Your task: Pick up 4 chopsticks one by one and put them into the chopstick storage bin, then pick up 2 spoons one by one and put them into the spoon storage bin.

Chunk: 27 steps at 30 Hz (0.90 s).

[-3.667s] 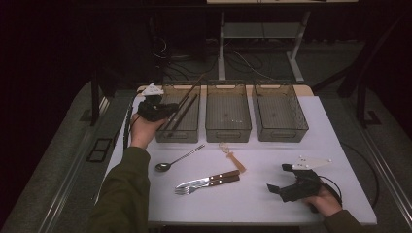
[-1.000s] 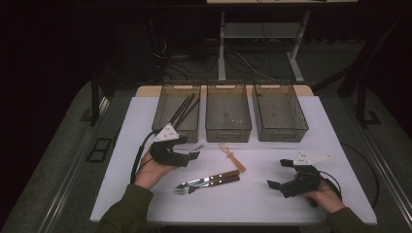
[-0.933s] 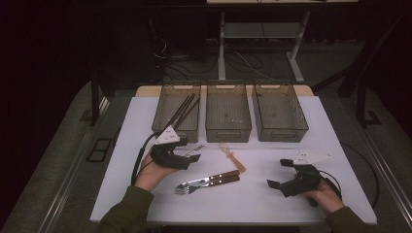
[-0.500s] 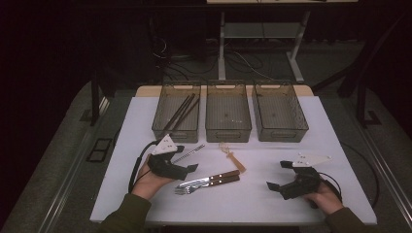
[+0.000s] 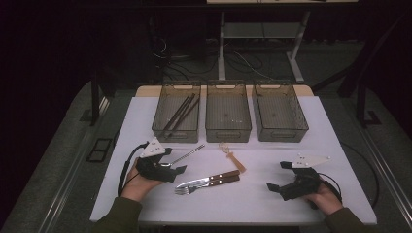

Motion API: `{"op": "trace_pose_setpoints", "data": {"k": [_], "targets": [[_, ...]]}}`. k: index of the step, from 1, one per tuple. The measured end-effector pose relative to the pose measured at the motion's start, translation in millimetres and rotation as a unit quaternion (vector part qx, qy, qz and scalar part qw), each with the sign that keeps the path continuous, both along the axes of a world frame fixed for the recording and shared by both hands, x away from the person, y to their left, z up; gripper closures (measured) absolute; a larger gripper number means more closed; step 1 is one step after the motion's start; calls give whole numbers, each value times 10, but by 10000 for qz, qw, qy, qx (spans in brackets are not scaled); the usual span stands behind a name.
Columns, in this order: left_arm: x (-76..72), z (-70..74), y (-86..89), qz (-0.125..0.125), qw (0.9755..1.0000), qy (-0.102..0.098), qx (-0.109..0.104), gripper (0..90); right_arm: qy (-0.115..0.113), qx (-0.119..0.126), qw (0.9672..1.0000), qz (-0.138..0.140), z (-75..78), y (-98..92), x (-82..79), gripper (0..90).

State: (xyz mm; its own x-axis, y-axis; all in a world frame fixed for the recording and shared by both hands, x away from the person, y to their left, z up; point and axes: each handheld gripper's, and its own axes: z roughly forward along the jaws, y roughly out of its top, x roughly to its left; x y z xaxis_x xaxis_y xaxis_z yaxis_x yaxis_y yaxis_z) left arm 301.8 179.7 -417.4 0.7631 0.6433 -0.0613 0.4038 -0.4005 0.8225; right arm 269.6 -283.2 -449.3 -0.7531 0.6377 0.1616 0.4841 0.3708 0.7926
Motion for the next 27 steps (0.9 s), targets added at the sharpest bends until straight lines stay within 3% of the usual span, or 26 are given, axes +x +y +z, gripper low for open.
{"op": "trace_pose_setpoints", "data": {"k": [4,17,22,27], "targets": [[3,-13,89,114,9999,9,7,140,-23,-3,10000,21,1,-5,-5,7],[46,-146,397,502,9980,205,313,162,4,-11,10000,2,-4,1,-2,7],[87,-203,445,570,9968,387,414,224,-12,-24,10000,15,-7,10,-12,7],[97,-213,444,596,9964,476,383,300,4,-19,10000,-6,-9,8,-16,7]]}}
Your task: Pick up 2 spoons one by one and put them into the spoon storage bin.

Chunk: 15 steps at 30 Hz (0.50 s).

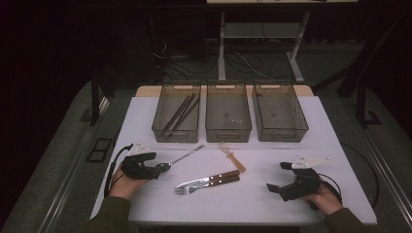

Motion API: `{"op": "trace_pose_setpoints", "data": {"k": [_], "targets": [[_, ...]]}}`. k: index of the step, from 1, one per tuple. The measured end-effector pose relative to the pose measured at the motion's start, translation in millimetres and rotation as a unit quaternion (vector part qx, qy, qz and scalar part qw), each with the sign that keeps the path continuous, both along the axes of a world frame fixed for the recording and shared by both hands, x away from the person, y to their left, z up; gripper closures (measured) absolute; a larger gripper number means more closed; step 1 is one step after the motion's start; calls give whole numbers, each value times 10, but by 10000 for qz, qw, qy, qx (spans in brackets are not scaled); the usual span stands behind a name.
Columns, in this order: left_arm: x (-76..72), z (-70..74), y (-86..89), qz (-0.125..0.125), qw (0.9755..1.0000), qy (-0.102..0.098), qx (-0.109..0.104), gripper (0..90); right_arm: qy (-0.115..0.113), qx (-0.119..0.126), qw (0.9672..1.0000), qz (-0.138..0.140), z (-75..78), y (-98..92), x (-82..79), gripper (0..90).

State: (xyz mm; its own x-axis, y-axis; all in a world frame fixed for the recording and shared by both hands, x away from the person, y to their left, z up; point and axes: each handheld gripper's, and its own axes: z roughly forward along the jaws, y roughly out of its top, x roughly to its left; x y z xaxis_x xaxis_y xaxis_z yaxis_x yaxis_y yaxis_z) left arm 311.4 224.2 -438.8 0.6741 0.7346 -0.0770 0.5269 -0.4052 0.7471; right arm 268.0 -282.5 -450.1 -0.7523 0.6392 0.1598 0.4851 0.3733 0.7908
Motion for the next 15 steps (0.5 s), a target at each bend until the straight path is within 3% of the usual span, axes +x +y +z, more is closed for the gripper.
{"op": "trace_pose_setpoints", "data": {"k": [15], "targets": [[55,-57,-22,-57,9995,314,-21,455,9,-45,10000,27,-8,8,-2,7]]}}
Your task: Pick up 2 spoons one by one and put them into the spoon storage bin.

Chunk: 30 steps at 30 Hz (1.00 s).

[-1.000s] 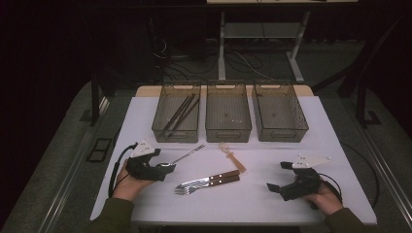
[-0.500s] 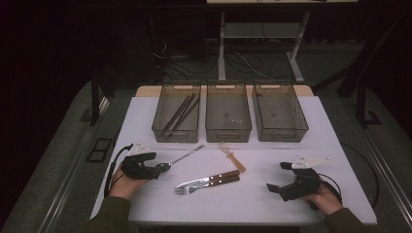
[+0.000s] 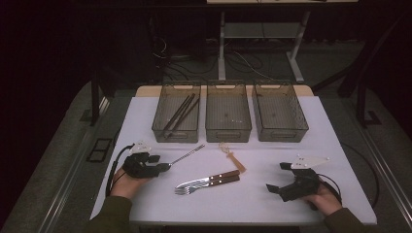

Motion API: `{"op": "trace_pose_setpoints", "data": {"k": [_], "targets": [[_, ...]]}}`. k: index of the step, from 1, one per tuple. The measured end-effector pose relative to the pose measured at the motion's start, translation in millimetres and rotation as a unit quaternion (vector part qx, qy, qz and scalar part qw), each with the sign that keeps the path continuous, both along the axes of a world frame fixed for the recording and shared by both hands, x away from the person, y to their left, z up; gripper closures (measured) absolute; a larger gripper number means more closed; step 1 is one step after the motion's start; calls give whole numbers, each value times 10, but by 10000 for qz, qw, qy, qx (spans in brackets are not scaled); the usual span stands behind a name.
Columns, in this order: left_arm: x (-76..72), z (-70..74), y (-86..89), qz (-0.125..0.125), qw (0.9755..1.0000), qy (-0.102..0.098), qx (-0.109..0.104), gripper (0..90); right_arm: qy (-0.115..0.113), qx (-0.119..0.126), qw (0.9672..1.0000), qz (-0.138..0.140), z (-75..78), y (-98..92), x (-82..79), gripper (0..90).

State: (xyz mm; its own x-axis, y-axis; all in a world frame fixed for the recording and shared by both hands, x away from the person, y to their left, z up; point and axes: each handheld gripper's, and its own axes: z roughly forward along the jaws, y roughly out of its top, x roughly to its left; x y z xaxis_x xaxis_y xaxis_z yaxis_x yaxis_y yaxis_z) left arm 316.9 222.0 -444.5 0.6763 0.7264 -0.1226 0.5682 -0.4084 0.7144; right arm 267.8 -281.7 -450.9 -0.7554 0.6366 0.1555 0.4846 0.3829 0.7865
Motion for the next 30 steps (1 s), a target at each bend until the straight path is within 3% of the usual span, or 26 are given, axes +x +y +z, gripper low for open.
{"op": "trace_pose_setpoints", "data": {"k": [21,30], "targets": [[-34,-13,-68,-187,9992,-44,344,505,-7,-12,10000,10,0,2,-4,7],[-43,4,-97,-361,9982,-24,483,585,0,-6,10000,12,4,6,-11,7]]}}
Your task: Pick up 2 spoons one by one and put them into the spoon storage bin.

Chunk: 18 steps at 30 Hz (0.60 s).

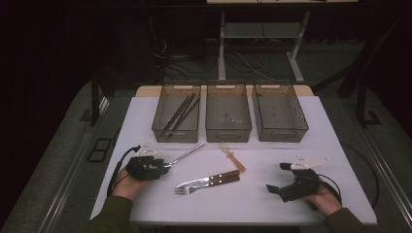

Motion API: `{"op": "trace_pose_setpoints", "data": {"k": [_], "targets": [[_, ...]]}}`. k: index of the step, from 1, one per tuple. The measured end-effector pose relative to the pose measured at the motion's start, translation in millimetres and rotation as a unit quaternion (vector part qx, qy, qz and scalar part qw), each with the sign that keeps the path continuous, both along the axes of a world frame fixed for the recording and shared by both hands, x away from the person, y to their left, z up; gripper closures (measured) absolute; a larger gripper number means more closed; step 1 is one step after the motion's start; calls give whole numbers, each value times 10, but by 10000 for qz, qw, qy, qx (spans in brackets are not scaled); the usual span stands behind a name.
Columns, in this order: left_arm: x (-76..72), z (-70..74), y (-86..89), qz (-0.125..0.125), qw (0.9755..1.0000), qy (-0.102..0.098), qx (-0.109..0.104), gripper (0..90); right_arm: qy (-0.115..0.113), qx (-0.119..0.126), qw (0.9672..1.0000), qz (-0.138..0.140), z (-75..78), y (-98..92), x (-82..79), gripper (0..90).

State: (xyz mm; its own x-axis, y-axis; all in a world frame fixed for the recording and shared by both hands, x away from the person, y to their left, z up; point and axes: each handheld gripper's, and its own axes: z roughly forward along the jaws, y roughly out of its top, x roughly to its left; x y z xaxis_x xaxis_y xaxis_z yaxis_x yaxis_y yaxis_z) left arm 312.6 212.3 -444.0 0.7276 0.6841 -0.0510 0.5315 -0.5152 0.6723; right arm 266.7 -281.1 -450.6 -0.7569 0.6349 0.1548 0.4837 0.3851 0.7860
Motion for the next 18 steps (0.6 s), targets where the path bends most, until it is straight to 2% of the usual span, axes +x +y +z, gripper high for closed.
{"op": "trace_pose_setpoints", "data": {"k": [7,18], "targets": [[-5,15,-24,-58,10000,29,62,645,12,-11,10000,1,1,3,-4,7],[8,51,-5,-163,9997,110,-144,795,14,-36,10000,5,-4,8,-3,7]]}}
